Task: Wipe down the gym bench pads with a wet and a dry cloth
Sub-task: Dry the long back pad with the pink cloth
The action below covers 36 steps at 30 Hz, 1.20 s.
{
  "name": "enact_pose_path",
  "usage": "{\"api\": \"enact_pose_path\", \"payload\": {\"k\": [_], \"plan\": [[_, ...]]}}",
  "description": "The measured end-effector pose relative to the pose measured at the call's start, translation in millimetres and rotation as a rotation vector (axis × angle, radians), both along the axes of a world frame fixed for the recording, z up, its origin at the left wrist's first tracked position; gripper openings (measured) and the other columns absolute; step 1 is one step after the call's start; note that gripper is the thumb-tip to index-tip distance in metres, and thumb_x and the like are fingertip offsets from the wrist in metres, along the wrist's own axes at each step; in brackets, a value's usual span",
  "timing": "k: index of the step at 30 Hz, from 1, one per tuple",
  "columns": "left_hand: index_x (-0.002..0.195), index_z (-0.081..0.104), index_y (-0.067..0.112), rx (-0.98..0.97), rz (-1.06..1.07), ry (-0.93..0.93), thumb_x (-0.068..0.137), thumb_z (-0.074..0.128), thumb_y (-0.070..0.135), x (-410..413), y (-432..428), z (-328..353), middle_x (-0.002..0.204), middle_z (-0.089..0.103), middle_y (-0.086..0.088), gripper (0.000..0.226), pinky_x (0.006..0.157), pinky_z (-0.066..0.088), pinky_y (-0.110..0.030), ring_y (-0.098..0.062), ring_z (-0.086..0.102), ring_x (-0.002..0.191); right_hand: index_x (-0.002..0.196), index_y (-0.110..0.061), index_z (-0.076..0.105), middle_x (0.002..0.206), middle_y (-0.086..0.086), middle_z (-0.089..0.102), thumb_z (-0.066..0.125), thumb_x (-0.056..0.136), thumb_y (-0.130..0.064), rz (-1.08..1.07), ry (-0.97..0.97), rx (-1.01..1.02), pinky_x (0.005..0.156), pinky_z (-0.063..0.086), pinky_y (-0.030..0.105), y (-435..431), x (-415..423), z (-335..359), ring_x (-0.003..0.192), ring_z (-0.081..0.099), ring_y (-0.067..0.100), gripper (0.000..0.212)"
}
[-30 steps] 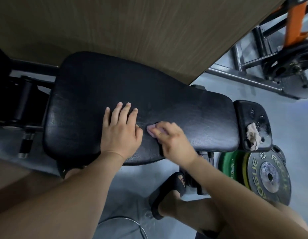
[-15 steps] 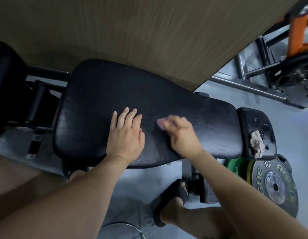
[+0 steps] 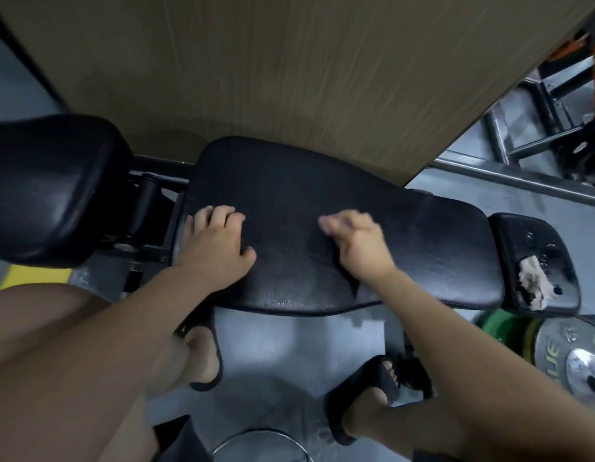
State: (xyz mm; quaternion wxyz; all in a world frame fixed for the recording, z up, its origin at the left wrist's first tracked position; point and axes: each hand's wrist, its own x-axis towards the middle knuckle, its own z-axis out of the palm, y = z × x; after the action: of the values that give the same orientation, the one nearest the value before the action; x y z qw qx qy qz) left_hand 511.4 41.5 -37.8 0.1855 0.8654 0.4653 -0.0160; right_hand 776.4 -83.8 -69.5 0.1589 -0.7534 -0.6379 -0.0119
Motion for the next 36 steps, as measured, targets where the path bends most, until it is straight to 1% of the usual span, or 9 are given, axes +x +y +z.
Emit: {"api": "enact_pose_path", "payload": {"k": [3, 10, 13, 16, 22, 24, 28, 33, 36], "plan": [[0.149, 0.037, 0.026, -0.103, 0.019, 0.045, 0.086, 0.058, 0.061, -20, 3, 0, 0.157, 0.028, 0.001, 0.075, 0.122, 0.022, -0.047, -0.03, 0.019, 0.147, 0.115, -0.025, 0.072, 0.109, 0.006, 0.062, 0.052, 0.084, -0.004, -0.32, 0.082, 0.032, 0.073, 0.053, 0.047, 24, -10, -8, 0.086, 0.053, 0.036, 0.042], [0.16, 0.014, 0.031, -0.286, -0.052, 0.128, 0.076, 0.072, 0.063, -34, 7, -11, 0.167, 0.0, 0.008, 0.107, 0.127, 0.005, -0.043, -0.026, -0.01, 0.155, 0.127, -0.031, 0.065, 0.125, -0.003, 0.059, 0.044, 0.088, -0.012, 0.389, 0.065, -0.117, 0.077, 0.043, 0.036, -22, -92, 1, 0.095, 0.052, 0.025, 0.048], [0.161, 0.012, 0.031, -0.311, -0.053, 0.132, 0.077, 0.075, 0.06, -35, 8, -6, 0.168, -0.002, 0.009, 0.109, 0.127, 0.004, -0.042, -0.024, -0.012, 0.155, 0.119, -0.041, 0.063, 0.119, -0.005, 0.062, 0.052, 0.085, -0.01, 0.149, -0.003, -0.085, 0.072, 0.04, 0.035, 1, -59, 2, 0.094, 0.056, 0.028, 0.047], [0.161, 0.012, 0.03, -0.324, -0.057, 0.114, 0.077, 0.077, 0.058, -38, 8, -5, 0.168, -0.002, 0.01, 0.11, 0.127, 0.004, -0.042, -0.023, -0.012, 0.155, 0.115, -0.032, 0.073, 0.109, -0.001, 0.061, 0.058, 0.084, -0.008, -0.182, 0.131, -0.015, 0.072, 0.046, 0.037, 25, -67, 0, 0.089, 0.055, 0.032, 0.042], [0.161, 0.014, 0.03, -0.325, -0.048, 0.087, 0.077, 0.078, 0.057, -38, 7, -8, 0.168, -0.001, 0.009, 0.109, 0.127, 0.003, -0.039, -0.022, -0.012, 0.155, 0.129, -0.032, 0.062, 0.124, -0.006, 0.056, 0.048, 0.084, -0.008, 0.322, 0.061, -0.134, 0.074, 0.043, 0.036, -45, -122, 1, 0.095, 0.05, 0.023, 0.054], [0.16, 0.015, 0.031, -0.32, -0.037, 0.088, 0.077, 0.079, 0.056, -37, 6, -9, 0.168, 0.0, 0.009, 0.108, 0.128, 0.004, -0.04, -0.022, -0.012, 0.155, 0.123, -0.035, 0.066, 0.124, -0.009, 0.058, 0.044, 0.085, -0.013, 0.222, 0.003, -0.105, 0.072, 0.042, 0.035, -54, -96, 1, 0.095, 0.054, 0.024, 0.049], [0.16, 0.016, 0.029, -0.291, -0.028, 0.072, 0.078, 0.079, 0.054, -37, 5, -9, 0.168, 0.001, 0.007, 0.107, 0.128, 0.003, -0.039, -0.024, -0.011, 0.155, 0.116, -0.026, 0.072, 0.112, -0.001, 0.06, 0.047, 0.084, -0.008, -0.304, 0.128, 0.047, 0.068, 0.048, 0.042, -49, -91, -8, 0.084, 0.051, 0.03, 0.044], [0.16, 0.02, 0.029, -0.279, -0.024, 0.025, 0.076, 0.081, 0.054, -39, 5, -13, 0.168, 0.006, 0.007, 0.107, 0.127, 0.004, -0.038, -0.024, -0.008, 0.156, 0.131, -0.026, 0.064, 0.117, -0.001, 0.059, 0.047, 0.087, -0.01, 0.124, 0.069, -0.068, 0.069, 0.044, 0.039, -75, -130, -7, 0.086, 0.05, 0.025, 0.05], [0.16, 0.021, 0.029, -0.254, -0.014, 0.0, 0.075, 0.083, 0.053, -40, 4, -14, 0.168, 0.009, 0.006, 0.107, 0.127, 0.005, -0.037, -0.024, -0.005, 0.156, 0.127, -0.035, 0.067, 0.117, -0.005, 0.061, 0.043, 0.094, -0.019, 0.203, 0.022, -0.109, 0.069, 0.036, 0.034, -50, -106, 2, 0.09, 0.05, 0.022, 0.044]]}}
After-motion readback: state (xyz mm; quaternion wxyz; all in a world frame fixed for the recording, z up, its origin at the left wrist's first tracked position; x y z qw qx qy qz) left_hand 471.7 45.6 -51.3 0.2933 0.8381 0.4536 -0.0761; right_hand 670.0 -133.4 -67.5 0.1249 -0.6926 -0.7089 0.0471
